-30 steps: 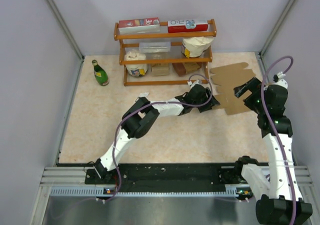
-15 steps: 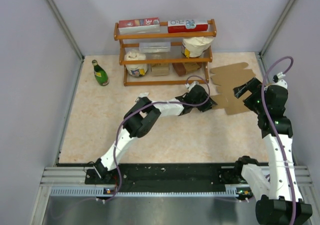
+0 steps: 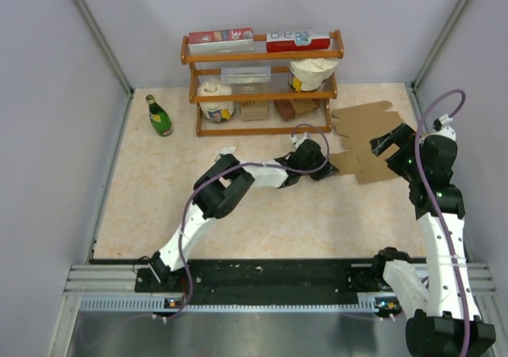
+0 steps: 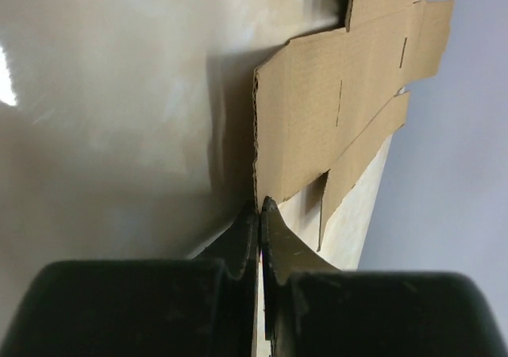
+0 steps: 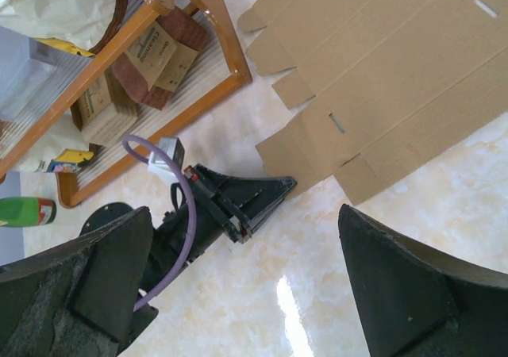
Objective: Fold the paper box
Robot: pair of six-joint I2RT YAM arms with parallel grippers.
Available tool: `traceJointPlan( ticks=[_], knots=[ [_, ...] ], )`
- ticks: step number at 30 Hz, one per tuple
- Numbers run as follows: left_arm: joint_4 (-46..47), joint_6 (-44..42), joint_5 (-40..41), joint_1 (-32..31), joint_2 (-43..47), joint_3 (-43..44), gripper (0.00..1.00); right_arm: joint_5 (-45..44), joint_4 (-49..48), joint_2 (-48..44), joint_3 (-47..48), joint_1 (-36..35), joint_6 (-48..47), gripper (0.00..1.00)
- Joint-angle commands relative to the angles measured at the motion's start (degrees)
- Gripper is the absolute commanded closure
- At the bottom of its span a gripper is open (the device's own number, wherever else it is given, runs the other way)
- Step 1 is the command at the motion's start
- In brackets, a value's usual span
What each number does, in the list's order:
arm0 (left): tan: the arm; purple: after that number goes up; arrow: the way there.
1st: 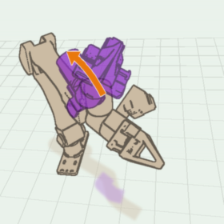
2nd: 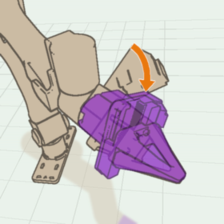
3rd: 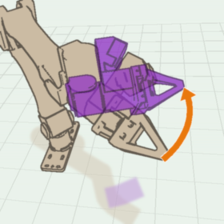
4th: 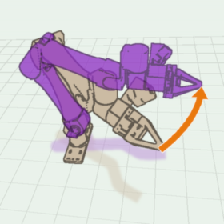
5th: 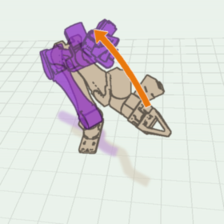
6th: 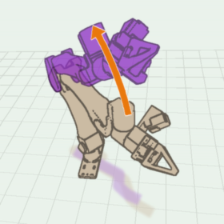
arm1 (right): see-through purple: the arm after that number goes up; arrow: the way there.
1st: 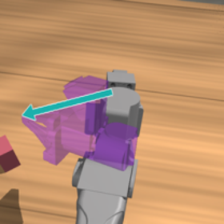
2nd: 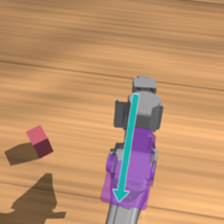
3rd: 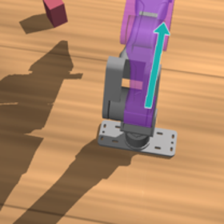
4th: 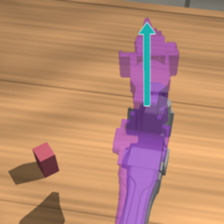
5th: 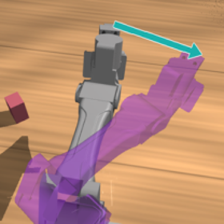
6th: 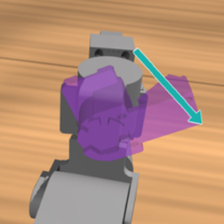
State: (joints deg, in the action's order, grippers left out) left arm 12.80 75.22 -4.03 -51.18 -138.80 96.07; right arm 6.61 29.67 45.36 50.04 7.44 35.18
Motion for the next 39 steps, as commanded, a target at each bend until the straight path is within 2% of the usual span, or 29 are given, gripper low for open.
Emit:
traceJointPlan(
  ticks=[1, 7, 13, 22, 28, 35, 39],
  knots=[
    [-0.59, -6.21, -0.01, 0.38, 7.39, -10.79, 1.00, -0.20, -0.84, -1.42, 0.50, 0.73, -0.02, 0.02],
    [-1.01, -14.30, -6.94, 0.73, 17.33, -23.90, 1.00, 0.59, -0.75, -2.30, -0.29, 0.73, 0.07, 0.02],
    [6.09, -13.96, -13.71, 0.55, 22.96, -38.66, 1.00, 0.25, -0.58, -3.09, -0.47, 0.73, 0.15, 0.02],
    [6.98, -17.12, -13.19, -0.32, 34.11, -53.00, 1.00, 0.15, -0.40, -2.21, -0.56, 0.73, -0.29, 0.02],
    [1.71, -24.32, -17.31, -1.82, 31.85, -49.06, 1.00, -0.11, -0.49, -1.33, -0.73, 0.73, -0.02, 0.02],
    [-6.28, -32.50, -24.79, -3.40, 22.01, -34.30, 1.00, -0.28, -0.23, -1.94, -0.47, 0.73, -0.72, 0.02],
    [-8.40, -32.33, -25.33, -3.75, 20.85, -31.65, 1.00, -0.37, 0.30, -2.03, -0.21, 0.73, -0.99, 0.02]
  ],
)
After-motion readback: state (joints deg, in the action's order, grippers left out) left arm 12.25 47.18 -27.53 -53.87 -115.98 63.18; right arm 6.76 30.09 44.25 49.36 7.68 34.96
